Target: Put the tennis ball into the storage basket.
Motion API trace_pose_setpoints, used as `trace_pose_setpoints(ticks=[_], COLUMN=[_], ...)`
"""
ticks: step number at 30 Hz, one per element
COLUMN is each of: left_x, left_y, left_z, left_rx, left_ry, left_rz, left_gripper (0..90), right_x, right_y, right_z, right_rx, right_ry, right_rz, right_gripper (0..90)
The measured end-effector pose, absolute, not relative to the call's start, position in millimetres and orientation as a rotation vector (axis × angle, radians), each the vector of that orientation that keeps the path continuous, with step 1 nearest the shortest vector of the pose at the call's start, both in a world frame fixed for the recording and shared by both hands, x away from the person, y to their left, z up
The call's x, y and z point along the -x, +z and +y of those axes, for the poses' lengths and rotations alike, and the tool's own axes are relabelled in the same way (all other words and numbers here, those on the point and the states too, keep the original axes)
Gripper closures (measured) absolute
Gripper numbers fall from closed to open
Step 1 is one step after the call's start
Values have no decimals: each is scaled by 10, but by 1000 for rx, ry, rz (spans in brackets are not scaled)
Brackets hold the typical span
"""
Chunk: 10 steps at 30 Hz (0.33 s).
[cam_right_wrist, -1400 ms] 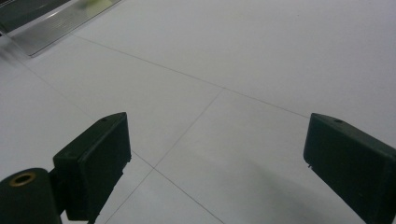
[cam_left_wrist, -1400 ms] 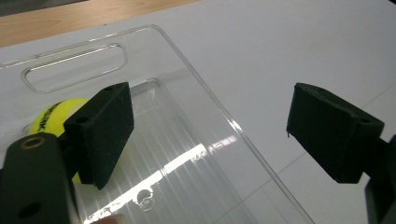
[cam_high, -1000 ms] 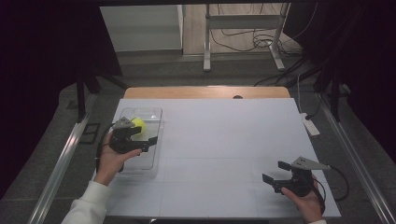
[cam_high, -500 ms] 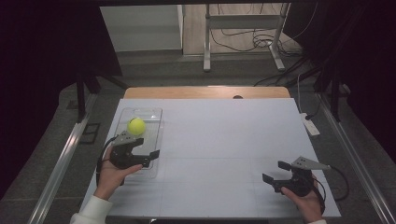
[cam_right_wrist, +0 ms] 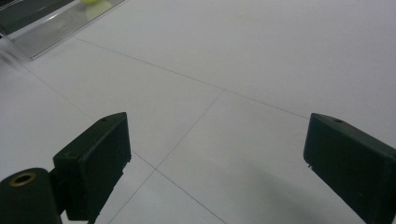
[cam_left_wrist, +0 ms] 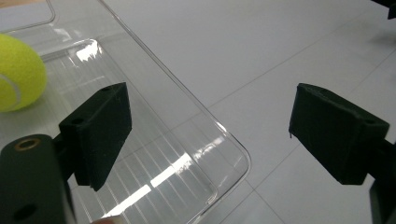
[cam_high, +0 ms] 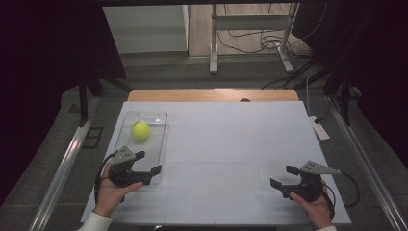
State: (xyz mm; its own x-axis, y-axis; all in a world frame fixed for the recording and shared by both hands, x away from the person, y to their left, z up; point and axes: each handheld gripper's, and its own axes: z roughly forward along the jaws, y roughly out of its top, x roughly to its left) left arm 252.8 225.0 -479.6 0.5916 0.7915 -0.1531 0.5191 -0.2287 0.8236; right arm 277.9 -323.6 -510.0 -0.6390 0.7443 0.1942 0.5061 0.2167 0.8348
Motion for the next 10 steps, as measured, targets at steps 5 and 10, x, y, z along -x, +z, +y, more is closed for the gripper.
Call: trace_pose_setpoints(ticks=[5,10], left_x=[-2520,-2531], left_y=[-4815,-4832], left_z=[2226,2206], left_rx=[-1900,-1902], left_ry=[372,368], left_rz=[1041,1039], left_gripper=[137,137], right_x=[-2790,-2805], right_y=[-5100,-5102], right_z=[-3227,-3249], right_rx=[-1179,-1189], right_ry=[1389,1409], right_rz=[2246,2239], right_gripper=[75,74])
